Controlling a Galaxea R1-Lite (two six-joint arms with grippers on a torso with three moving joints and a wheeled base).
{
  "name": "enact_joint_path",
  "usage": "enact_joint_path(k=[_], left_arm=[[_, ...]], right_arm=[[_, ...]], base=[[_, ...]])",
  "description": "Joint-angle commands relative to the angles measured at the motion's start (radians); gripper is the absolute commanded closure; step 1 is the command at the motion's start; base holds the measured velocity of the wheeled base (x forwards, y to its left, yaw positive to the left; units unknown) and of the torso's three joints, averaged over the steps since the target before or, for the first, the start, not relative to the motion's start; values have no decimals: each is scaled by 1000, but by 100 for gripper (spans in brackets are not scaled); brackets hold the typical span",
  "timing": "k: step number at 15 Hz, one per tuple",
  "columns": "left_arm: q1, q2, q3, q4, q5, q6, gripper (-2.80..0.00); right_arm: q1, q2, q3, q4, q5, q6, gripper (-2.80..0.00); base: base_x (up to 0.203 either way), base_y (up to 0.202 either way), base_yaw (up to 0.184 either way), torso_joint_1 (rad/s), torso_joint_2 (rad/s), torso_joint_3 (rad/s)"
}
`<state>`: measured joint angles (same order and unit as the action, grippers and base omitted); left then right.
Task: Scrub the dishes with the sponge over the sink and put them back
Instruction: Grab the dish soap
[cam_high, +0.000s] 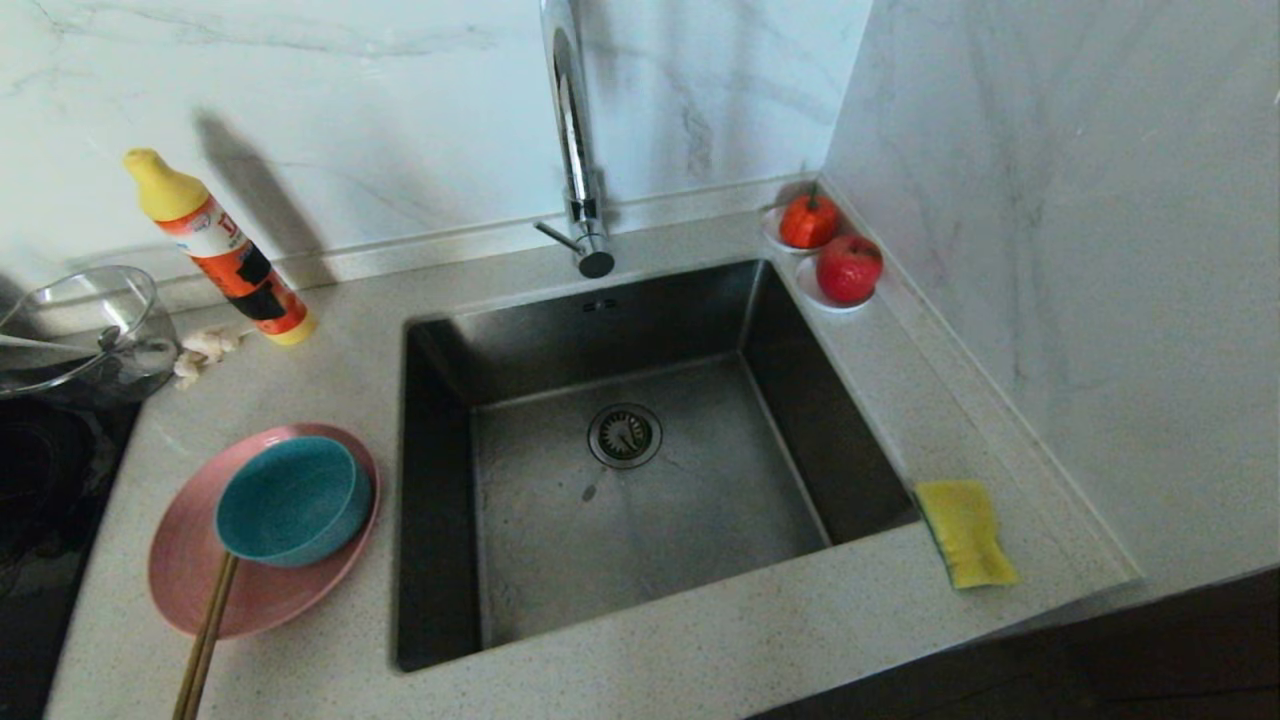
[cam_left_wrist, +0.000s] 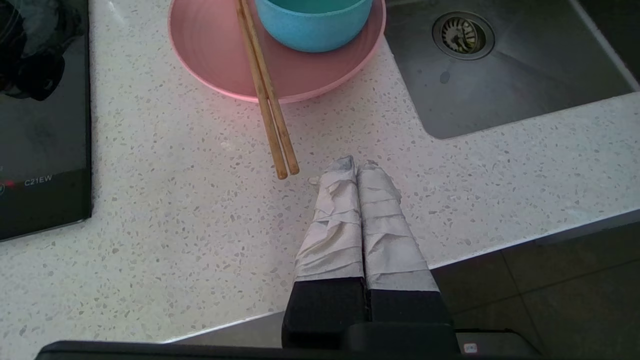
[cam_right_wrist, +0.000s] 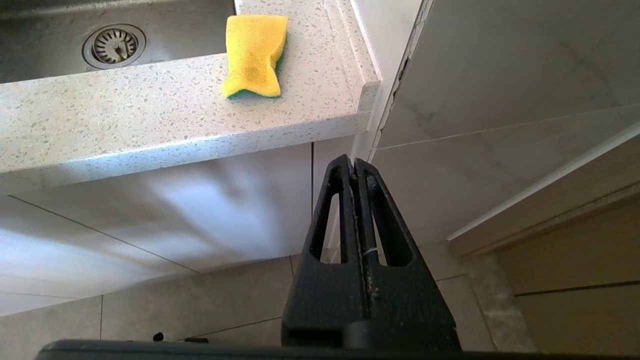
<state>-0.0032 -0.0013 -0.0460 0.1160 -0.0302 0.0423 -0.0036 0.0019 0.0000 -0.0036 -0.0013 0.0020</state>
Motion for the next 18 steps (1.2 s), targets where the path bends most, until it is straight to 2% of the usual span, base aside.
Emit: enact_joint_path(k=[1,11,14,18], left_arm=[[0,-2,0,1,0,1,0],[0,-2,0,-1,1,2,0],[0,-2,15,-48,-4,9,0],[0,-2,14,-44,22,10,0]], right_arm=[[-1,1,0,-1,0,0,0],[1,1,0,0,0,0,0],[-1,1,0,0,0,0,0],[-1,1,0,0,0,0,0]], base=[[0,0,0,0,0,0],[0,0,0,0,0,0],[0,0,0,0,0,0],[0,0,0,0,0,0]])
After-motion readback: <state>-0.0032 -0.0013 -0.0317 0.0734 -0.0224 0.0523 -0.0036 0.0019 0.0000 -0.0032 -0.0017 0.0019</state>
